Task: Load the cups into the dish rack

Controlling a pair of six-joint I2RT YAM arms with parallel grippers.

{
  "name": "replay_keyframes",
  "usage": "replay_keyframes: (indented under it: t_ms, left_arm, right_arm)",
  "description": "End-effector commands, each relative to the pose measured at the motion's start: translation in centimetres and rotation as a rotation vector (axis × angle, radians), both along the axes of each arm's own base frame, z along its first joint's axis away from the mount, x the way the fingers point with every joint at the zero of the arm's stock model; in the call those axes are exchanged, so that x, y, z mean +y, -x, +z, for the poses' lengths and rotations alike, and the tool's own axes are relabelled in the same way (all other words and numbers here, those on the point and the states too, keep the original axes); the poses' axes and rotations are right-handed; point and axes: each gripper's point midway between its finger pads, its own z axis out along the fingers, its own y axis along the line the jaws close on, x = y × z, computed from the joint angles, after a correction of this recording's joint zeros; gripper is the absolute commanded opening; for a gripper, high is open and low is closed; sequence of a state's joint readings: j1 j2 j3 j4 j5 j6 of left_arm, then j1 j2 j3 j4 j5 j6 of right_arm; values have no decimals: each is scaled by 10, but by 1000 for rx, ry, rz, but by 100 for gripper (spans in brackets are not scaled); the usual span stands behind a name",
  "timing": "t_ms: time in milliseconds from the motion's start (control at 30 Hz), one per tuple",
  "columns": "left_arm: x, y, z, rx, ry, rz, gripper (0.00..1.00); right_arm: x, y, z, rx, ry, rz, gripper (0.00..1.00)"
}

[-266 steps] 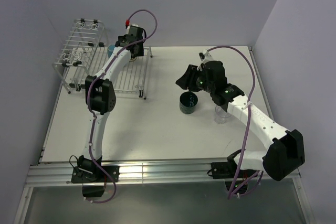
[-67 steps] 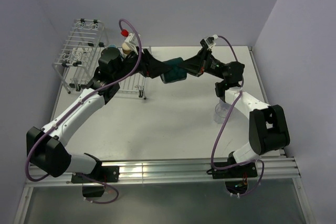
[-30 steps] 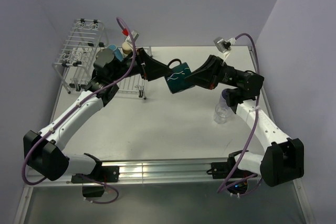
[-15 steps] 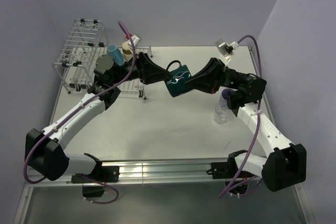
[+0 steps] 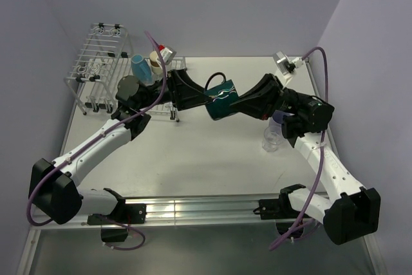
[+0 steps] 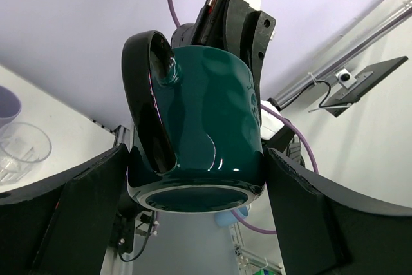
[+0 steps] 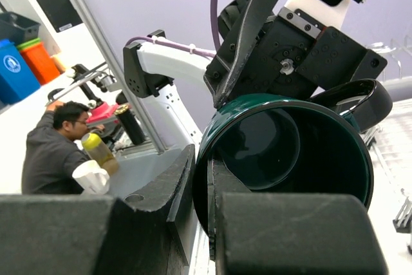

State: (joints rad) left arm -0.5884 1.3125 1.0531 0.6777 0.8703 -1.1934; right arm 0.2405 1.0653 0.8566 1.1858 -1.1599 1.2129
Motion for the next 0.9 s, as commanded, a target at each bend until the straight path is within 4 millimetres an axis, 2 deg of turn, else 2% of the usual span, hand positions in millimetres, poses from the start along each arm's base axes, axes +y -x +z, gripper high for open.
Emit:
replay_keyframes:
  t_ms: [0,400,433,600,867]
  left_arm:
    - [-5,27,-15,0,-47,-126,90]
    - [-26,48,-12,-9,-36,-169,91]
    - [-27,49,-11,-14,-33,-170,98]
    - [-29,55,-7,-35,-30,-171,99]
    - [-32,50,-9,-33,-45,-126,99]
  right_arm:
    - [-19,9,68,-227,-251,-163,0]
    - [-19,-7,69,-196,-260,-240,0]
    - [-19,-7,69,-197,-259,-245,0]
    - [-19,-12,68,-181,-250,-273,0]
    - [-13,-11,64,-180,-237,-246,0]
